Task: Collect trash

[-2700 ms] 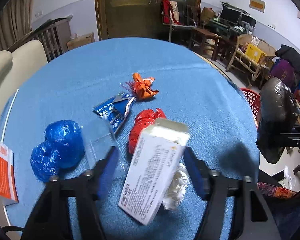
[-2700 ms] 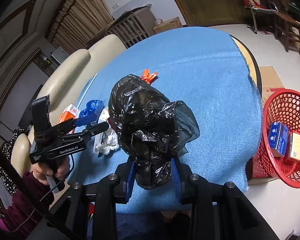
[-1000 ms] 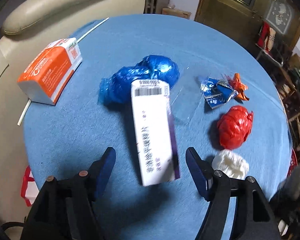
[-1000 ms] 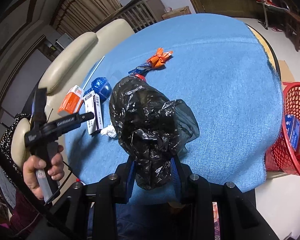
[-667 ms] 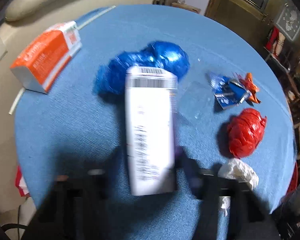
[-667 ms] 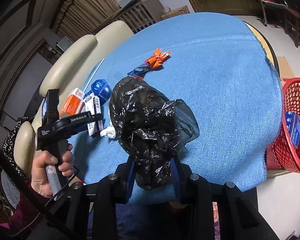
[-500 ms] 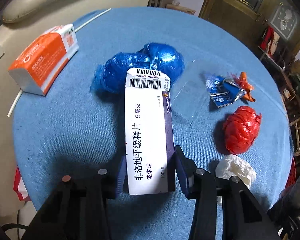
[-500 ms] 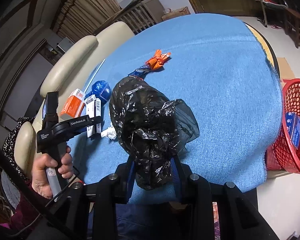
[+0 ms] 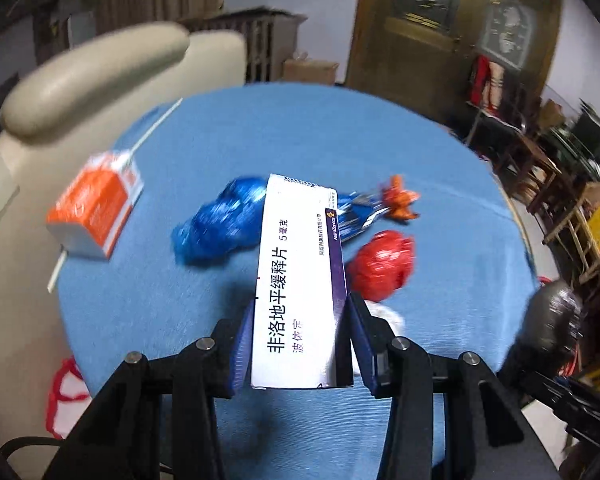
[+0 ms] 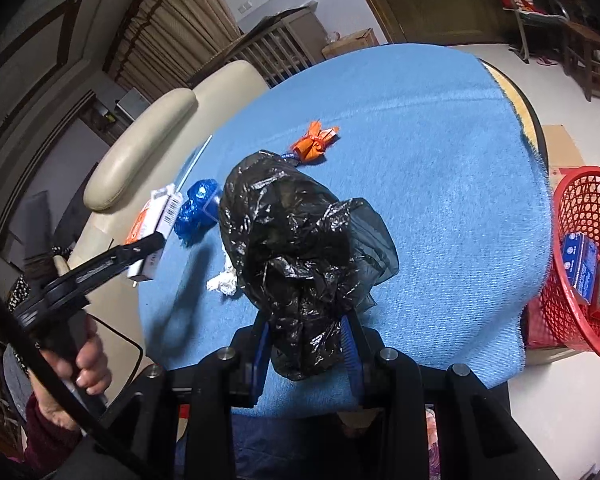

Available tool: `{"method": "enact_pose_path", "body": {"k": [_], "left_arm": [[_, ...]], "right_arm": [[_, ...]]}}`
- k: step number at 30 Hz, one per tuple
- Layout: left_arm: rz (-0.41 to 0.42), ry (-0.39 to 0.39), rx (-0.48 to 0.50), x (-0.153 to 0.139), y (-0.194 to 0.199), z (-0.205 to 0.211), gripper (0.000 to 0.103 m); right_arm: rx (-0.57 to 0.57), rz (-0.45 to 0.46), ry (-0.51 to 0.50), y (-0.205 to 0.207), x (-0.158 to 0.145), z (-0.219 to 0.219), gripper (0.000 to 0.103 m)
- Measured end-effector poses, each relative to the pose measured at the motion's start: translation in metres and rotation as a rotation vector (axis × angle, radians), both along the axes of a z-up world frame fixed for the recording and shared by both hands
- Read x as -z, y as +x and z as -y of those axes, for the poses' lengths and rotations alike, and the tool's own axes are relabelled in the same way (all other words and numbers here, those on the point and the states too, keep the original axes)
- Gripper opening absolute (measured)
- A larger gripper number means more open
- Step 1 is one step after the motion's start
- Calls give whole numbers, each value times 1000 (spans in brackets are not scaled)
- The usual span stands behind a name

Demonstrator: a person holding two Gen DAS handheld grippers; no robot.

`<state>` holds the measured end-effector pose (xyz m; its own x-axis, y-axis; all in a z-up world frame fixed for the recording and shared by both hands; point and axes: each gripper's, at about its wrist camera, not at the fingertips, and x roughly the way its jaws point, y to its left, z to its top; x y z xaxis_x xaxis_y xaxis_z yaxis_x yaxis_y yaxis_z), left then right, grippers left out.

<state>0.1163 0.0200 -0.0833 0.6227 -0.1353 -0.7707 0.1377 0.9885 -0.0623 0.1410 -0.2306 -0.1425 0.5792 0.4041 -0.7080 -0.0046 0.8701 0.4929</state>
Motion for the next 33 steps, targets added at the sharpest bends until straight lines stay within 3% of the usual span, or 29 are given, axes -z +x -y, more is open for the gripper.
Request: {"method": "enact_pose_path", "body": {"k": [11,33], "left_arm": [[127,128,122,-32,-31,52,47],[147,236,276,-26,-53,135,47]], "right_arm": [[62,16,24,-14,-6,12,34],[178,26,76,-44,-5,45,34]]}}
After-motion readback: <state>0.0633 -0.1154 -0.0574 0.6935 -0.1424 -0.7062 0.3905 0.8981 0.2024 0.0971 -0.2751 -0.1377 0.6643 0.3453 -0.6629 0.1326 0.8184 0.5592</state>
